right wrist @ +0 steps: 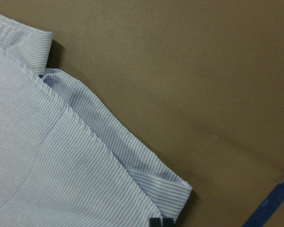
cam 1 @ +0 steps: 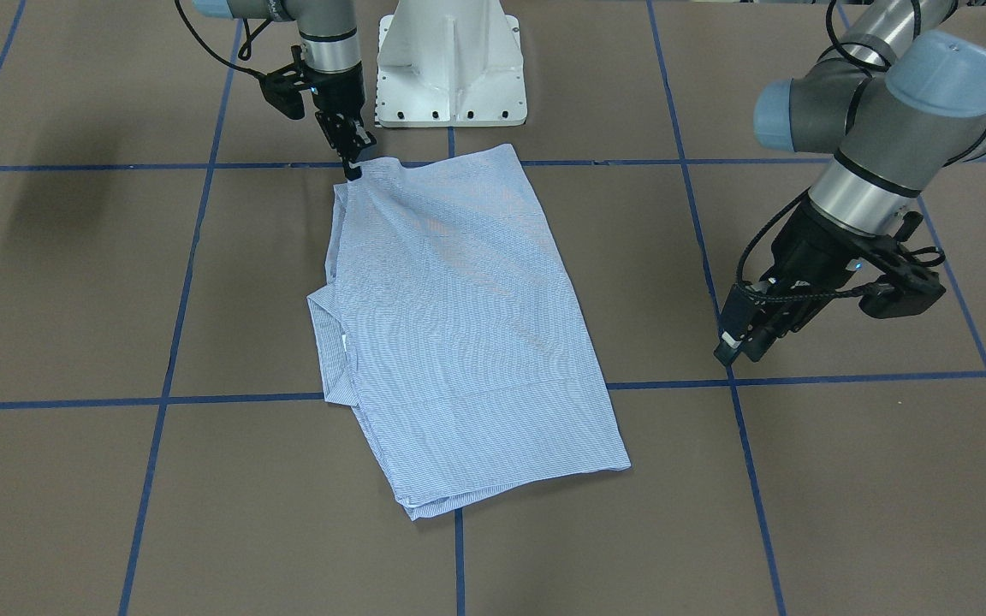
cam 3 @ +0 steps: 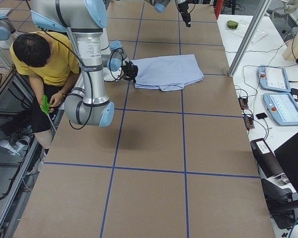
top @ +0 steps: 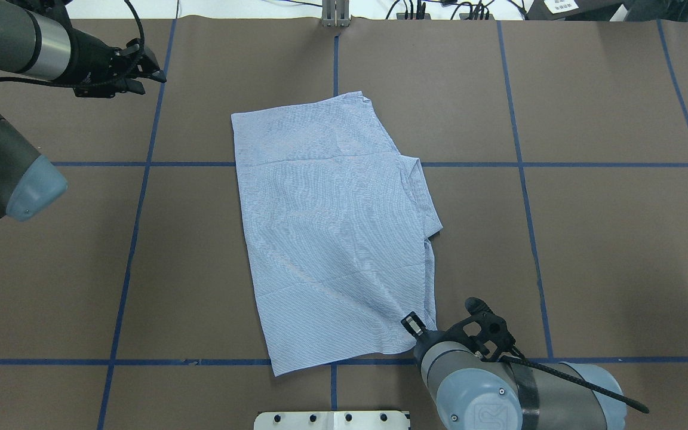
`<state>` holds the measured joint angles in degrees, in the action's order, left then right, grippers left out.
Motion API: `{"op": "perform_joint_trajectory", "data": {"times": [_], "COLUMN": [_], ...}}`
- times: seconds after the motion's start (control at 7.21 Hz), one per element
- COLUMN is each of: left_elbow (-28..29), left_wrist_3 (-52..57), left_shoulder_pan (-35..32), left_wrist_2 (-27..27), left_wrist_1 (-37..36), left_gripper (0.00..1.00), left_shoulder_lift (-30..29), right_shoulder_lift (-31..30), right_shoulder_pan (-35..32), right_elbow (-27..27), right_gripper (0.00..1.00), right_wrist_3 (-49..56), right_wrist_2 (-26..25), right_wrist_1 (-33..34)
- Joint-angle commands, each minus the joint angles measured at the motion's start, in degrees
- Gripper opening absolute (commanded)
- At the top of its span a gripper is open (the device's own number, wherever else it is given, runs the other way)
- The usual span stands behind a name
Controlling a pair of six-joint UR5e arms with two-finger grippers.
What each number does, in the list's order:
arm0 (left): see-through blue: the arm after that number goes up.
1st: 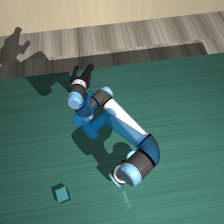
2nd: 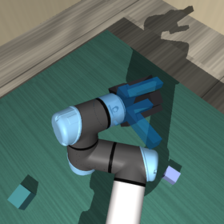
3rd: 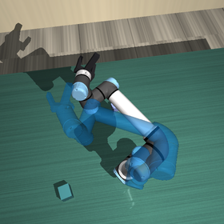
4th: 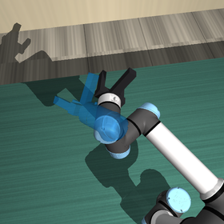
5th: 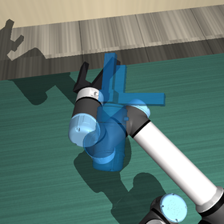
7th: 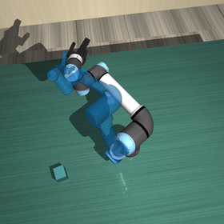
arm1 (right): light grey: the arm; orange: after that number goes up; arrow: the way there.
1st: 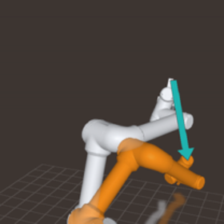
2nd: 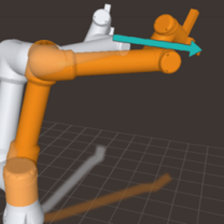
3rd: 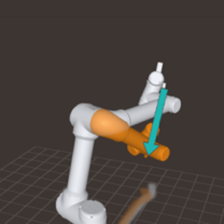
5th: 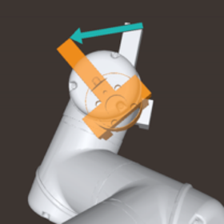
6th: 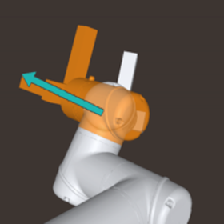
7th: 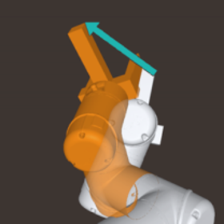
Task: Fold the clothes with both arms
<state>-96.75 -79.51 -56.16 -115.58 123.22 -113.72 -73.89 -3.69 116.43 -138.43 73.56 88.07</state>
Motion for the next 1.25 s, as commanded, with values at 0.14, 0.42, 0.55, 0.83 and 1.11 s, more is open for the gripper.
{"op": "perform_joint_trajectory", "data": {"times": [0.14,0.42,0.55,0.83,1.11], "left_elbow": [-0.2,-0.2,-0.2,-0.1,-0.2], "left_wrist_3": [-0.2,-1.7,-1.8,-1.7,-1.7], "left_shoulder_pan": [0.0,0.1,0.1,0.1,0.2], "left_wrist_2": [0.0,0.0,0.0,0.0,0.0], "left_wrist_1": [0.0,0.0,0.0,0.0,0.0], "left_gripper": [0.53,0.53,0.53,0.53,0.53], "left_shoulder_lift": [0.1,-0.2,-0.2,-0.2,-0.2], "right_shoulder_lift": [-0.7,-0.9,-1.0,-1.2,-1.3], "right_shoulder_pan": [-3.4,-3.4,-2.5,-0.8,-0.3], "right_elbow": [0.0,-0.7,-1.2,-0.9,-1.2], "right_gripper": [0.00,0.93,1.00,1.00,1.00], "right_wrist_3": [0.2,0.0,-3.2,-3.6,-3.7], "right_wrist_2": [0.0,-0.8,-4.5,-5.5,-5.5], "right_wrist_1": [0.1,0.1,-0.1,-0.3,-0.3]}}
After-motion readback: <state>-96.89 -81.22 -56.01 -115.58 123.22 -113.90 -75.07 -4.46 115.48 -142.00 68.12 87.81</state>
